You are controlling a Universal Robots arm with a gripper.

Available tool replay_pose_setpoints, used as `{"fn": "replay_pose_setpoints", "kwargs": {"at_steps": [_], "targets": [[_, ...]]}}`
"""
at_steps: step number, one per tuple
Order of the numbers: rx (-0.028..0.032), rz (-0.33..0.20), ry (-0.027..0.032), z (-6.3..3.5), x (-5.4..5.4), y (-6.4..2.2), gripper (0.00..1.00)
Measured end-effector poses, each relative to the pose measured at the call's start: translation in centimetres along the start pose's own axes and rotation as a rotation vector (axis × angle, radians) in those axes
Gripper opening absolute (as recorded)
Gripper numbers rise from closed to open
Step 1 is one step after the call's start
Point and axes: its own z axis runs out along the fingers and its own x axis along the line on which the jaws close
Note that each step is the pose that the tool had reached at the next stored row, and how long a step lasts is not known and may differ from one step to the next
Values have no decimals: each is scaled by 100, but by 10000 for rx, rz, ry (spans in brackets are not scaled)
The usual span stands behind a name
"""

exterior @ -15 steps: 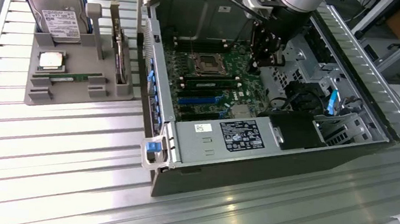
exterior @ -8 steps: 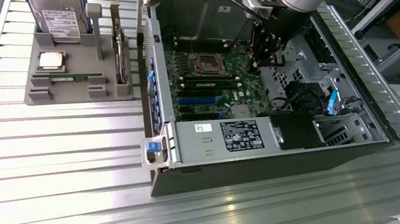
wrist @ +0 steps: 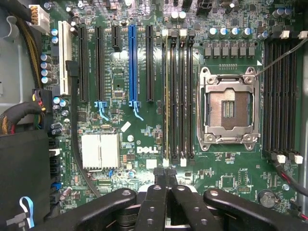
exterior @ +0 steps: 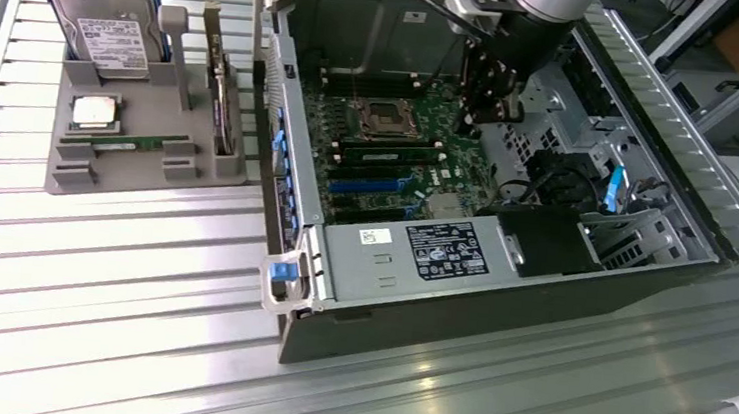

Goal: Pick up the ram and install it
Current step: 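Press down the ram until it locks into place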

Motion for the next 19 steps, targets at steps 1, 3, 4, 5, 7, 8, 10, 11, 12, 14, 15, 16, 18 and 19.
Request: {"fn": "replay_pose_setpoints", "kwargs": {"at_steps": [1,3,4,5,7,8,10,11,12,14,15,16,18,19], "targets": [[0,0,0,4,0,10,11],[0,0,-1,16,0,42,11],[0,0,-1,21,0,56,11],[0,1,-1,27,0,70,11],[0,0,-1,57,0,112,11],[0,-1,-1,71,0,134,11],[0,-1,-1,107,-1,140,11],[0,0,-1,119,-1,140,11],[0,0,-1,126,-1,140,11],[0,-1,0,153,-2,139,11],[0,0,0,163,-2,139,11],[0,0,-1,171,-2,139,11],[0,0,-1,209,-3,138,11],[1,0,-1,221,-3,138,11]]}}
